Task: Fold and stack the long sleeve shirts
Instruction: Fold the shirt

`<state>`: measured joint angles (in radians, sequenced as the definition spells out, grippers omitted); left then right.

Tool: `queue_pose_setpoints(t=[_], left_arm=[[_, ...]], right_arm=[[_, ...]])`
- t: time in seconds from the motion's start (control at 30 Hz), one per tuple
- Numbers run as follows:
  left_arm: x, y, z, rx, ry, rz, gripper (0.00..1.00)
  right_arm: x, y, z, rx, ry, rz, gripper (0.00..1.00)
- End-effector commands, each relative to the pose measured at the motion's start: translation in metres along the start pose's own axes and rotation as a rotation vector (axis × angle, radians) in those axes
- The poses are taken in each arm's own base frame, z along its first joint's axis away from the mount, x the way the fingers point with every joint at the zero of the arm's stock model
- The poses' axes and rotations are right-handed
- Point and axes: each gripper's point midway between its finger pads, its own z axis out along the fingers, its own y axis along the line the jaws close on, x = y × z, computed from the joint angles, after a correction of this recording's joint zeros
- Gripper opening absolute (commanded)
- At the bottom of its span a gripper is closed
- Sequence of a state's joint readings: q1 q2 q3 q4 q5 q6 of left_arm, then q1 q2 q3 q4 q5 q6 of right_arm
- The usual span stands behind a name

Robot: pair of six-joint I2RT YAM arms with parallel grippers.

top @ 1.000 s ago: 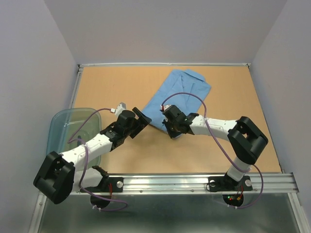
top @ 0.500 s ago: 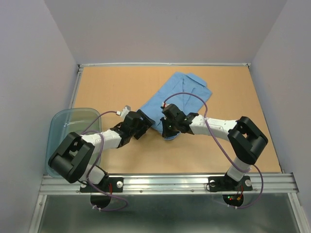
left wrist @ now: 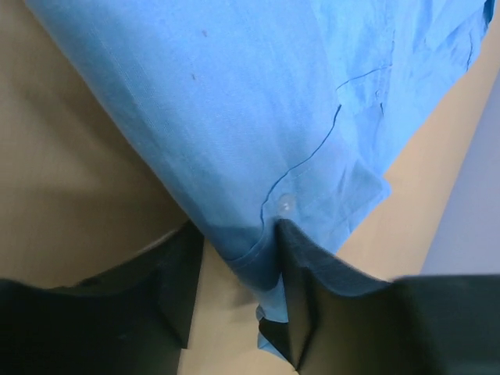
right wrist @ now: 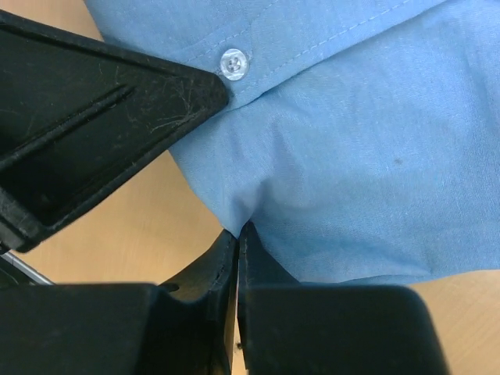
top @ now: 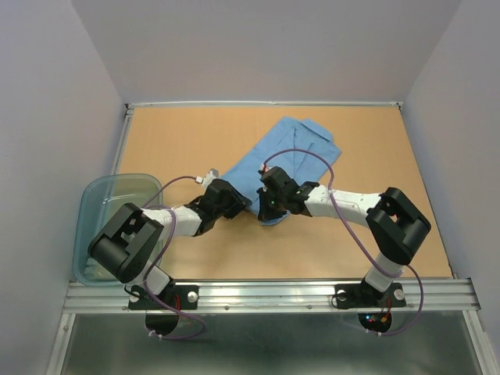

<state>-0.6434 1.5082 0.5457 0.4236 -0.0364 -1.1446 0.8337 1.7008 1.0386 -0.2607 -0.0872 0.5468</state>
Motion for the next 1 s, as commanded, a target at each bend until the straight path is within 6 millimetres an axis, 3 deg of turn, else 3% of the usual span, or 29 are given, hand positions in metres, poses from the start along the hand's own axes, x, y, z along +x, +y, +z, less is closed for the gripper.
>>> queue_pose_setpoints(t=[0.0,0.03,0.07,0.1,0.17,0.27,0.4,0.6,0.63,0.67,0.8,0.97], left_arm=[[-0.003,-0.014,0.0,0.046,-0.011,0.036,0.37],[-0.002,-0.012,0.0,0.042,-0.01,0.049,0.25],[-0.003,-0.013,-0.001,0.043,-0.013,0.048,0.25],[-0.004,-0.013,-0.001,0.047,-0.017,0.06,0.13],[-0.005,-0.014,-0.002,0.05,-0.021,0.084,0.04],[-0.006,-0.018,-0.004,0.052,-0.016,0.132,0.0],[-0.009,-0.016,-0.005,0.026,-0.014,0.209,0.0],[-0.006,-0.013,-0.006,0.027,-0.002,0.212,0.0],[-0.006,-0.014,-0.006,0.032,0.0,0.212,0.0],[-0.005,-0.014,-0.006,0.033,0.002,0.213,0.0],[-0.006,-0.014,-0.006,0.032,0.0,0.219,0.0],[-0.007,-0.01,-0.005,0.023,-0.001,0.217,0.0]], right_arm=[[-0.008,0.01,-0.005,-0.038,-0.051,-0.005,0.05],[-0.007,0.01,-0.008,-0.04,-0.054,-0.004,0.1],[-0.009,0.011,-0.011,-0.045,-0.061,-0.005,0.1],[-0.009,0.013,-0.013,-0.058,-0.061,-0.009,0.21],[-0.014,0.024,-0.027,-0.103,-0.081,-0.031,0.4],[-0.024,0.032,-0.044,-0.143,-0.12,-0.026,0.47],[-0.031,0.054,-0.067,-0.267,-0.129,-0.031,0.46],[-0.031,0.063,-0.059,-0.433,-0.132,0.034,0.31],[-0.023,0.05,-0.051,-0.436,-0.111,0.071,0.3],[-0.025,0.057,-0.052,-0.51,-0.118,0.088,0.29],[-0.006,0.043,-0.034,-0.544,-0.078,0.156,0.26],[0.022,0.005,-0.008,-0.517,-0.02,0.305,0.22]])
